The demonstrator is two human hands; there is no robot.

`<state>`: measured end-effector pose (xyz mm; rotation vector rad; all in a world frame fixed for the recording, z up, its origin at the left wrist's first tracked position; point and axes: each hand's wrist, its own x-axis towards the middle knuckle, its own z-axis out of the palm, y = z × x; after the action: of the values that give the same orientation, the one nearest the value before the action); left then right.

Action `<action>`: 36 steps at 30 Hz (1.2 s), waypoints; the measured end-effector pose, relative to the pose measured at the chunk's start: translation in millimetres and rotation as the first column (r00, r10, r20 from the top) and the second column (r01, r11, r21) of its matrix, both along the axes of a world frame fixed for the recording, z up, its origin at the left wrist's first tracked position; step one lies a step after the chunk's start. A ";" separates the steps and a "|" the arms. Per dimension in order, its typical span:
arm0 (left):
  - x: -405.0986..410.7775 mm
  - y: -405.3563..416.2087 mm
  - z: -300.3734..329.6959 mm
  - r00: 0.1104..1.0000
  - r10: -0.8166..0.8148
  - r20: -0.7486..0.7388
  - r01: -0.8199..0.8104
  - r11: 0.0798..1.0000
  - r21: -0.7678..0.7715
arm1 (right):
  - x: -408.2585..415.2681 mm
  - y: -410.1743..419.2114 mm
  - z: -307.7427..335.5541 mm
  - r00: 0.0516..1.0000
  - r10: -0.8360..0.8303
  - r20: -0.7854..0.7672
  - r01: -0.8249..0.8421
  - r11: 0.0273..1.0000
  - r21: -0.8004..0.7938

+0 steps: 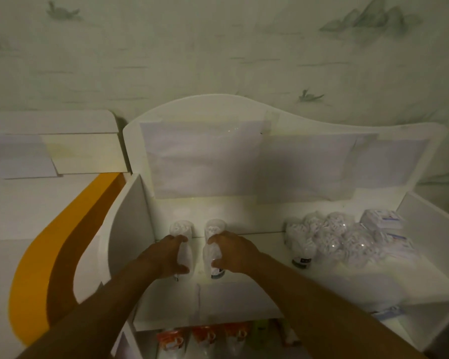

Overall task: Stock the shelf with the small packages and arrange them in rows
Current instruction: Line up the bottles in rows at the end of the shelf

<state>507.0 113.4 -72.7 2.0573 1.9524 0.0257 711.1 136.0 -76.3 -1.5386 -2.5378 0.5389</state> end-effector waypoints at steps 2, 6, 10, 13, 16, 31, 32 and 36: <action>1.4 1.9 6.9 1.000 -0.005 0.030 0.003 0.998 0.066 | 3.9 -2.0 4.9 0.997 0.047 0.064 -0.050 0.998 0.044; 18.7 12.9 30.6 0.996 -0.032 0.088 0.008 0.966 0.258 | 28.3 -2.2 25.9 0.989 0.051 0.139 -0.074 0.983 0.165; 64.9 22.4 44.5 0.980 -0.170 0.101 0.124 0.928 0.350 | 82.7 0.6 36.2 0.970 -0.066 0.233 0.009 0.970 0.241; 110.6 30.6 41.9 0.943 -0.309 0.120 0.240 0.886 0.397 | 130.9 1.5 35.1 0.934 -0.164 0.318 0.086 0.966 0.245; 161.5 41.8 35.1 0.891 -0.419 0.175 0.321 0.854 0.410 | 172.2 3.0 31.0 0.923 -0.205 0.324 0.133 0.964 0.230; 262.6 103.2 1.4 0.844 -0.490 -0.220 0.513 0.856 0.063 | 230.5 14.8 -0.2 0.970 -0.090 0.227 0.037 0.973 0.227; 264.4 103.3 1.4 0.839 -0.487 -0.242 0.513 0.856 0.058 | 232.3 16.0 -0.6 0.971 -0.079 0.227 0.026 0.974 0.227; 263.1 103.5 -0.8 0.925 -0.351 -0.144 0.366 0.926 0.091 | 236.6 17.1 -1.7 0.970 -0.034 0.239 -0.024 0.972 0.236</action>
<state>770.1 216.8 -73.5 2.5210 1.6406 -0.0735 947.7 153.1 -78.0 -1.6061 -2.6514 0.0416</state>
